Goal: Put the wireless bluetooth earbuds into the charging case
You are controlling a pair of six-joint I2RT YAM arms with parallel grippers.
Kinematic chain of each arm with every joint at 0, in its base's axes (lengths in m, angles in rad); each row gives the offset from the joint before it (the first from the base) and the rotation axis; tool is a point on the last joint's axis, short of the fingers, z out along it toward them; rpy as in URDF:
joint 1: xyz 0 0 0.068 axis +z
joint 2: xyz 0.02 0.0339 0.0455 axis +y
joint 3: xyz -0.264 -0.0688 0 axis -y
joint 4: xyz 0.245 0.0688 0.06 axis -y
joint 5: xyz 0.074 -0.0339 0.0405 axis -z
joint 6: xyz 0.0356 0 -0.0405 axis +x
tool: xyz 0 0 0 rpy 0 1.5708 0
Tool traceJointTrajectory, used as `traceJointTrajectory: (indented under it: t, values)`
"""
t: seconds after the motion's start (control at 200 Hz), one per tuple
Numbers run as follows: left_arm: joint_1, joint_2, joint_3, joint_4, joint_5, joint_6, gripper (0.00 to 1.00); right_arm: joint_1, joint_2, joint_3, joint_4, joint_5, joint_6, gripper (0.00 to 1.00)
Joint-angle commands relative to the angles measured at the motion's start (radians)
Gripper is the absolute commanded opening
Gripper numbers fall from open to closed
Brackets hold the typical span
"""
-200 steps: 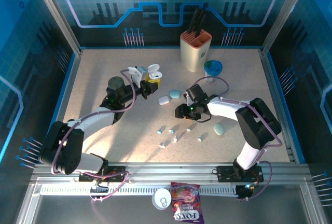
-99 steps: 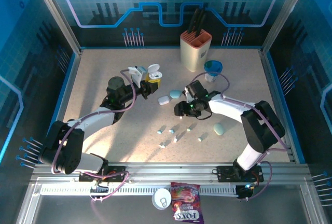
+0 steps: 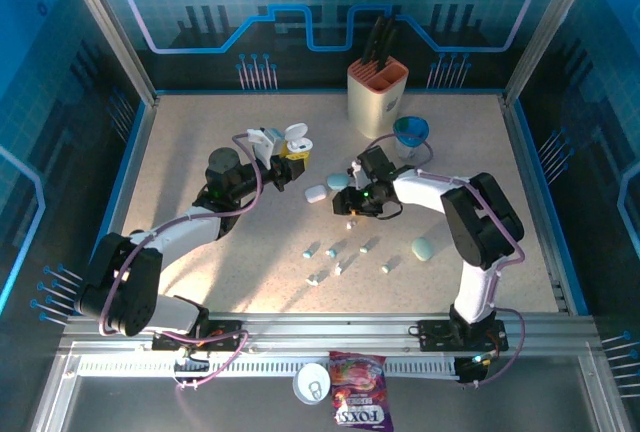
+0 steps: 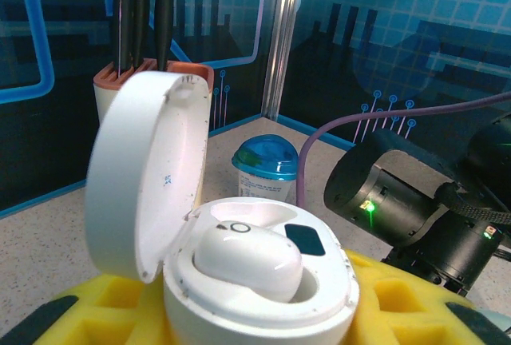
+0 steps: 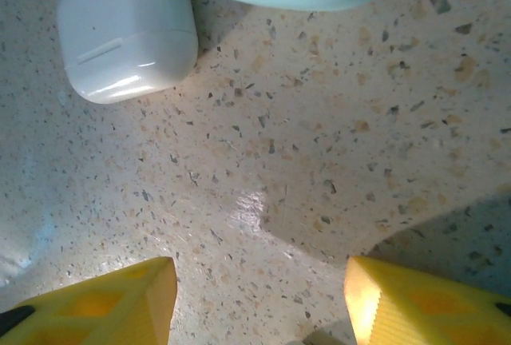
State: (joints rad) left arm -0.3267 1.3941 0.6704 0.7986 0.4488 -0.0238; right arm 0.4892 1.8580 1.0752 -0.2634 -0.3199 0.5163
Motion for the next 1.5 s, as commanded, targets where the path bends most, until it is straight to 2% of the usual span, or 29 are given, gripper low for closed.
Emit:
traceJointTrajectory:
  t: [0.0, 0.385, 0.485, 0.62, 0.85, 1.091, 1.216, 1.496]
  values:
    - [-0.005, 0.001, 0.024, 0.039, 0.001, 0.008, 0.36, 0.001, -0.028, -0.087, 0.015, -0.073, 0.031, 0.58]
    - [-0.006, 0.032, 0.029, 0.084, 0.017, -0.026, 0.36, 0.054, -0.184, -0.256, 0.059, -0.057, 0.122, 0.54]
    - [-0.006, 0.033, 0.025, 0.089, 0.018, -0.027, 0.36, 0.055, -0.210, -0.269, 0.048, -0.091, 0.090, 0.54]
    - [-0.006, 0.034, 0.020, 0.086, 0.019, -0.022, 0.36, 0.035, -0.238, -0.269, 0.038, -0.067, 0.037, 0.54]
    - [-0.006, 0.023, 0.006, 0.082, 0.018, -0.021, 0.36, -0.006, -0.137, -0.107, 0.009, -0.060, -0.072, 0.51]
    - [-0.006, -0.023, 0.000, 0.026, 0.009, 0.007, 0.36, -0.015, 0.043, 0.054, -0.063, -0.172, -0.157, 0.51]
    - [-0.006, -0.035, -0.003, 0.007, 0.008, 0.019, 0.36, -0.017, 0.059, 0.051, -0.098, -0.195, -0.198, 0.51]
    - [-0.006, -0.004, 0.013, 0.030, 0.020, 0.006, 0.36, -0.017, -0.016, -0.063, -0.095, -0.207, -0.216, 0.50]
